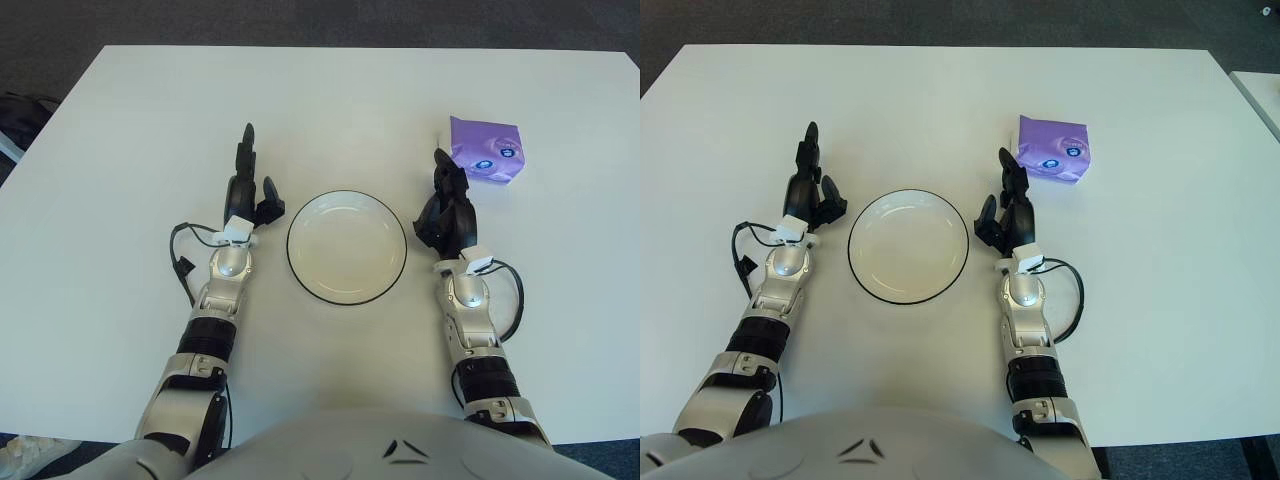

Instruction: Put the tissue paper into the plate.

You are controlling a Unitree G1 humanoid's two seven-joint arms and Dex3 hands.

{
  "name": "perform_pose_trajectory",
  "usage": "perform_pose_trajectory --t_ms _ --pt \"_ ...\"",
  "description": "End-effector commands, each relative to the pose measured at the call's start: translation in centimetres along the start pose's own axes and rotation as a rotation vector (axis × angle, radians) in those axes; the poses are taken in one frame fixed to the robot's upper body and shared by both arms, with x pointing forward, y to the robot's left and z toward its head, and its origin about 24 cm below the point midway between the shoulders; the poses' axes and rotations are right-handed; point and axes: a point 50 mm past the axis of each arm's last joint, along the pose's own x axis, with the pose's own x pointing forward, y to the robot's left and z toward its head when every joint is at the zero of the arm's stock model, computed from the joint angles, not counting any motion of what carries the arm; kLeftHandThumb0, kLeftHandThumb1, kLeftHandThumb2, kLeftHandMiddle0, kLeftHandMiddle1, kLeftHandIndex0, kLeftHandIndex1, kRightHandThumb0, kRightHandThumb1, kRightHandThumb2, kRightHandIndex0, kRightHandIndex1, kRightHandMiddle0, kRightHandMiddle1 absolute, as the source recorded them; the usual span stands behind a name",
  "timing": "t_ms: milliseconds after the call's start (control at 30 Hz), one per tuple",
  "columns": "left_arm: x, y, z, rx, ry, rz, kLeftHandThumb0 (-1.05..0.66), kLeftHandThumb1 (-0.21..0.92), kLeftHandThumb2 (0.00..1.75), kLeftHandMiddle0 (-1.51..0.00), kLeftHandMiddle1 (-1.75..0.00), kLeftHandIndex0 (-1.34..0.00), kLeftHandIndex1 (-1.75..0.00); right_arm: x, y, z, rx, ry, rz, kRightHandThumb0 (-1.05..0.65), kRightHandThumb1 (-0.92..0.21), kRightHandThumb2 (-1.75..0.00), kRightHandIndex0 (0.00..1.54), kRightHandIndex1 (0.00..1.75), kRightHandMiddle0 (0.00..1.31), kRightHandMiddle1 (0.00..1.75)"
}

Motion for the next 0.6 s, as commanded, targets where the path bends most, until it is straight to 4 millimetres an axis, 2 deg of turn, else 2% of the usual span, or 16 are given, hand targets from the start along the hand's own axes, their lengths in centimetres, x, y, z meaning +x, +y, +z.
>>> perform_pose_trajectory --t_ms 0,400,567 --pt "-4.19 -0.72 -3.32 -0.001 0.176 -0.015 -0.76 0.92 1.17 0.00 0.00 0.00 -0.04 -2.83 -0.97 -3.10 -0.025 0.185 -0.020 -0.49 -0.92 -1.02 0.17 0.00 0.00 0.36" --pt "-4.07 -0.77 -3.25 -0.012 0.177 -0.018 -0.77 0.92 1.16 0.00 0.00 0.00 -0.05 -2.74 -1.00 -3.04 -0.028 0.188 -0.020 -0.49 -0.92 -1.01 0.17 0.00 0.00 0.35" --pt "-4.04 -0.74 -3.40 -0.029 0.203 -0.014 -0.76 0.92 1.15 -0.01 0.00 0.00 -0.10 -2.75 -0.96 -2.95 -0.027 0.188 -0.021 -0.48 -0.92 -1.02 0.17 0.00 0.00 0.37"
